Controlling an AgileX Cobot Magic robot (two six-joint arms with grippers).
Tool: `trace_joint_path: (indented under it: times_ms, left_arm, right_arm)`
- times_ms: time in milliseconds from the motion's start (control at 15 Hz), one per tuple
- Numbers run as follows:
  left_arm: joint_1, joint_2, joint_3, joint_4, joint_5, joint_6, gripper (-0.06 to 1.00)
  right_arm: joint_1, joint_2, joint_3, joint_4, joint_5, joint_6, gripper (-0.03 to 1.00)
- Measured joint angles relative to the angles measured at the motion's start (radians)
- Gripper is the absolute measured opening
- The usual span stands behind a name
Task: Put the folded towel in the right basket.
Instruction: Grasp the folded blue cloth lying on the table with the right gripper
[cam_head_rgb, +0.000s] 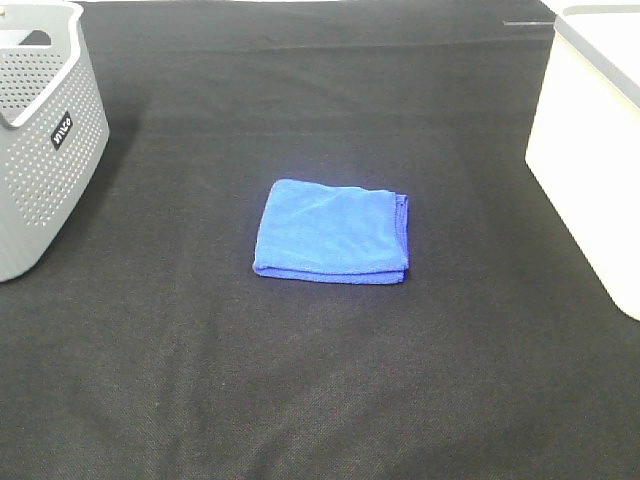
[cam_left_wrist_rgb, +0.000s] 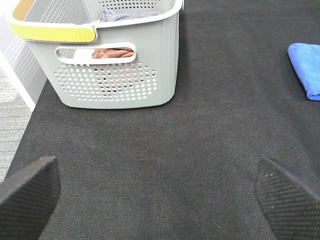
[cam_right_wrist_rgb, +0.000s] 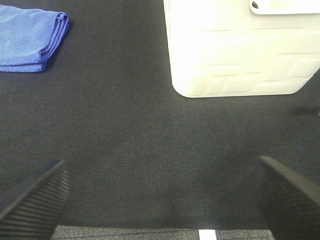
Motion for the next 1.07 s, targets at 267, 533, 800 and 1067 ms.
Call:
trace_joint_path:
  times_ms: [267, 533, 800, 1067]
  left_arm:
    - [0.000, 0.000, 0.000, 0.000, 0.000, 0.000, 0.99]
    - [0.000, 0.000, 0.000, 0.000, 0.000, 0.000, 0.99]
    - [0.000, 0.000, 0.000, 0.000, 0.000, 0.000, 0.99]
    - [0.000, 0.000, 0.000, 0.000, 0.000, 0.000, 0.99]
  right_arm:
    - [0.000, 0.000, 0.000, 0.014, -0.003, -0.020, 0.96]
    - [0.000, 0.000, 0.000, 0.061, -0.004, -0.035, 0.96]
    - [0.000, 0.000, 0.000, 0.071, -0.004, -0.035, 0.96]
    - [0.000, 0.000, 0.000, 0.071, -0.004, -0.036, 0.96]
